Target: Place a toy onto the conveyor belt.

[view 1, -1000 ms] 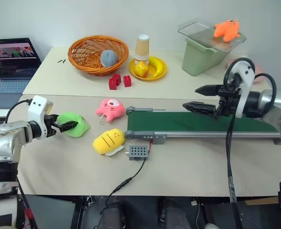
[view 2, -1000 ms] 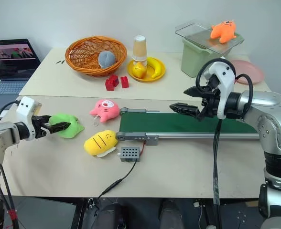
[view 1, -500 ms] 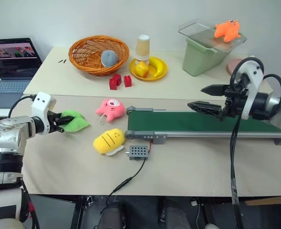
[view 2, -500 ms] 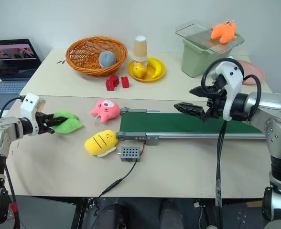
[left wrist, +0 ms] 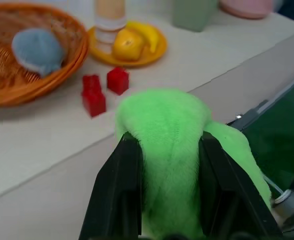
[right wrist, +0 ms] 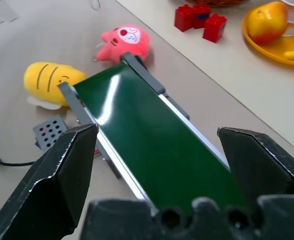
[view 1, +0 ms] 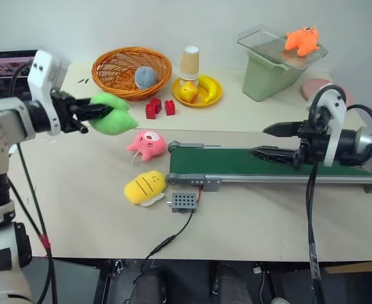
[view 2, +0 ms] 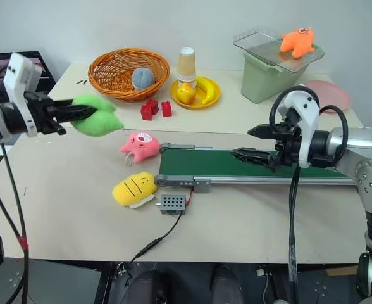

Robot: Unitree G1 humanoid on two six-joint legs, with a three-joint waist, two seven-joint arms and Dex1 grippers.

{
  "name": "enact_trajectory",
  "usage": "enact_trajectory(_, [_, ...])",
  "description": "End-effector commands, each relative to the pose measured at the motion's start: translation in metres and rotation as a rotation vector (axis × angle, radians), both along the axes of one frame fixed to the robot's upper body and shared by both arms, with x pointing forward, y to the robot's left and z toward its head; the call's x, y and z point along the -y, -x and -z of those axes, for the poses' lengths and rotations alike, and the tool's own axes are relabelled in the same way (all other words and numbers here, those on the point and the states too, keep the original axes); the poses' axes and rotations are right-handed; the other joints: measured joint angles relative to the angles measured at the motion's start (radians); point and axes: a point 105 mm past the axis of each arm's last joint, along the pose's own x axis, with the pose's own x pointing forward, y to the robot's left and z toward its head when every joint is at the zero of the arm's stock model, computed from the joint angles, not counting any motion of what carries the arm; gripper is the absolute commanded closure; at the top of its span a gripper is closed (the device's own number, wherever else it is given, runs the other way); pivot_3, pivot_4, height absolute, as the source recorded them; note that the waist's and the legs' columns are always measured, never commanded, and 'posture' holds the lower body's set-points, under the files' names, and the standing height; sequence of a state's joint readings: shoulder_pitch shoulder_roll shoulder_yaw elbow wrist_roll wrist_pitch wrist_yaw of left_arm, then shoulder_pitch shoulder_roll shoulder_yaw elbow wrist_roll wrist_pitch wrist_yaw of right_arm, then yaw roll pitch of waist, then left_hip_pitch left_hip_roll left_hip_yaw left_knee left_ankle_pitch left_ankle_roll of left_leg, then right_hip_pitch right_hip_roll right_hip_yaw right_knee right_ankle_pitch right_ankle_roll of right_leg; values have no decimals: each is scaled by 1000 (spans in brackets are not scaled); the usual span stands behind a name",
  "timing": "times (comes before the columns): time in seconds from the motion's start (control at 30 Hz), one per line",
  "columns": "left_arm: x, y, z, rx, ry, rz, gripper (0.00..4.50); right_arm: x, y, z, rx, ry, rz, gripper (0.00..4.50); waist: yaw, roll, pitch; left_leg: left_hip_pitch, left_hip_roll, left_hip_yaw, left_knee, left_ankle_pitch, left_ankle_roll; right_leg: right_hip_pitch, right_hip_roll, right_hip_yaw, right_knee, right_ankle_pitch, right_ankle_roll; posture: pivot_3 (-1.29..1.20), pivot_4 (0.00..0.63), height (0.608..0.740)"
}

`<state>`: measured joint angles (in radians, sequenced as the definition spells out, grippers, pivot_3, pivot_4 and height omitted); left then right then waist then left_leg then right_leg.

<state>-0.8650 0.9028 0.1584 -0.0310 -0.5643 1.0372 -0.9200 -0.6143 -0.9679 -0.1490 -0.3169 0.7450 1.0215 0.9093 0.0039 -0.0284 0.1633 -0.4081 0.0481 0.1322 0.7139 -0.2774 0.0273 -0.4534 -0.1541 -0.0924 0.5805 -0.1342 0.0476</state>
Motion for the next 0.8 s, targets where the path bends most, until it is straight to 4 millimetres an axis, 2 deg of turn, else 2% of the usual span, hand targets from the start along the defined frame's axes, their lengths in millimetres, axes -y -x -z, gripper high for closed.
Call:
enact_trajectory(0.03, [33,14,-11,57,-30,166,3144,-2,8,-22,42,-67,-47,0,1,0,0,0,0,0,0,0,0,0,0,0,0,0,0,0,150,740])
enact_trajectory(0.2, [56,17,-10,104,-79,256,3144,-4,15,-47,82,-203,-100,0,2,0,0,0,0,0,0,0,0,0,0,0,0,0,0,0,150,740])
enact_trajectory(0.3, [71,16,-9,149,-107,293,3144,-7,19,-54,70,-254,-122,0,7,0,0,0,0,0,0,0,0,0,0,0,0,0,0,0,150,740])
enact_trajectory(0.47, [105,21,-19,223,-88,385,3144,-10,23,-50,2,-288,-149,0,14,0,0,-1,-1,-1,1,0,0,0,0,0,-1,0,0,0,150,740])
enact_trajectory(0.53, [115,22,-24,307,-139,408,3144,-10,23,-44,-20,-275,-145,0,13,0,0,-2,-1,-1,1,0,0,0,0,0,-1,0,0,0,150,740])
enact_trajectory(0.7, [123,19,-17,524,-326,445,3144,-8,22,-39,-29,-257,-129,0,8,0,0,-1,-1,-1,1,0,0,0,0,0,-1,0,0,0,150,740])
enact_trajectory(0.8, [123,23,-1,659,-475,527,3144,-7,21,-40,-25,-256,-125,0,6,0,0,0,-1,0,1,0,0,1,0,0,-1,0,0,0,150,740])
